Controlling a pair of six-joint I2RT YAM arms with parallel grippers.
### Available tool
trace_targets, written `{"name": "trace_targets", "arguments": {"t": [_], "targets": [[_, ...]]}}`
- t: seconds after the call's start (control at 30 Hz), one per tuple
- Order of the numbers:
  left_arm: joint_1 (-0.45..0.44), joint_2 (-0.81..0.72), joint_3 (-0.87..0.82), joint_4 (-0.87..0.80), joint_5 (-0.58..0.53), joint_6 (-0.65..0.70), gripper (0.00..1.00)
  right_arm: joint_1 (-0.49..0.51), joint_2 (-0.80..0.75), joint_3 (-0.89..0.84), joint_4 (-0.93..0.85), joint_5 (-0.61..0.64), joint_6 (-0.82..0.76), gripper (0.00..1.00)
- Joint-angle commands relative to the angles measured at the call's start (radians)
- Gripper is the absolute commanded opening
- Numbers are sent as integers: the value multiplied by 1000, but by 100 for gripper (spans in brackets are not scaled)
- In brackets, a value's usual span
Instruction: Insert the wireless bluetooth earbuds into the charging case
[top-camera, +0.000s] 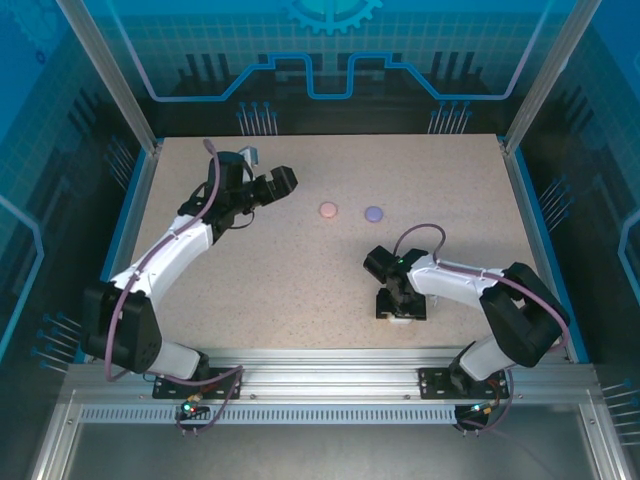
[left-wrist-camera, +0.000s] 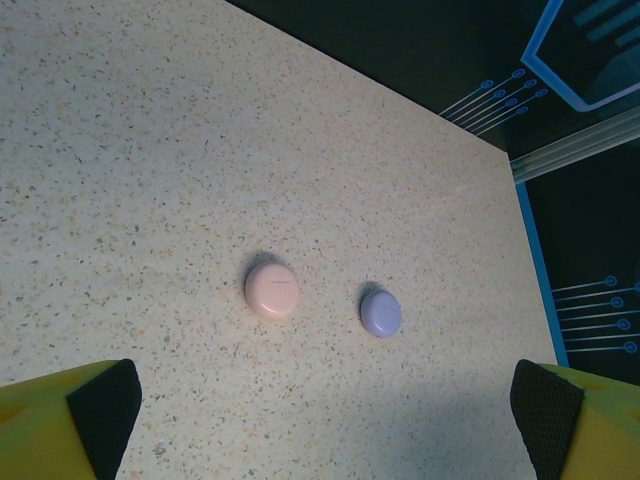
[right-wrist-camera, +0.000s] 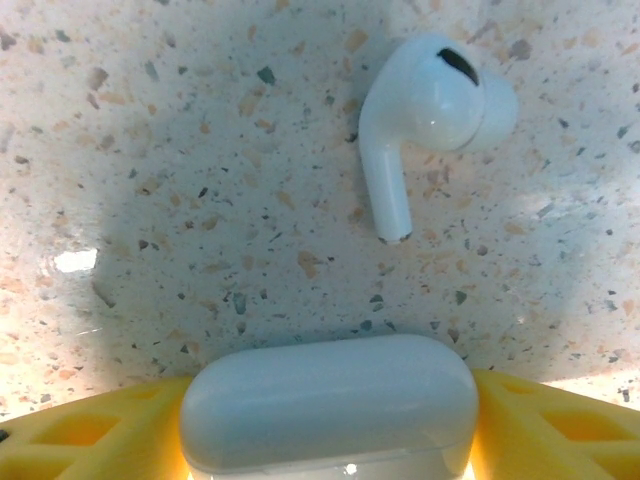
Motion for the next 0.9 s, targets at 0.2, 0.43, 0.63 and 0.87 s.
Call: {"name": "trace_targets", "arguments": {"t": [0.2, 0.43, 0.63, 0.87], "targets": [[9, -52, -13, 12, -12, -9, 99, 16, 62, -62, 39, -36, -17, 67], [17, -106, -88, 65, -85, -64, 99, 17, 20, -78, 67, -64, -17, 54], [46, -125, -113, 37, -91, -144, 99, 66, -30, 2, 24, -69, -18, 51], [49, -149, -234, 180, -49, -173, 99, 100, 56, 233, 2, -75, 11, 52]]}}
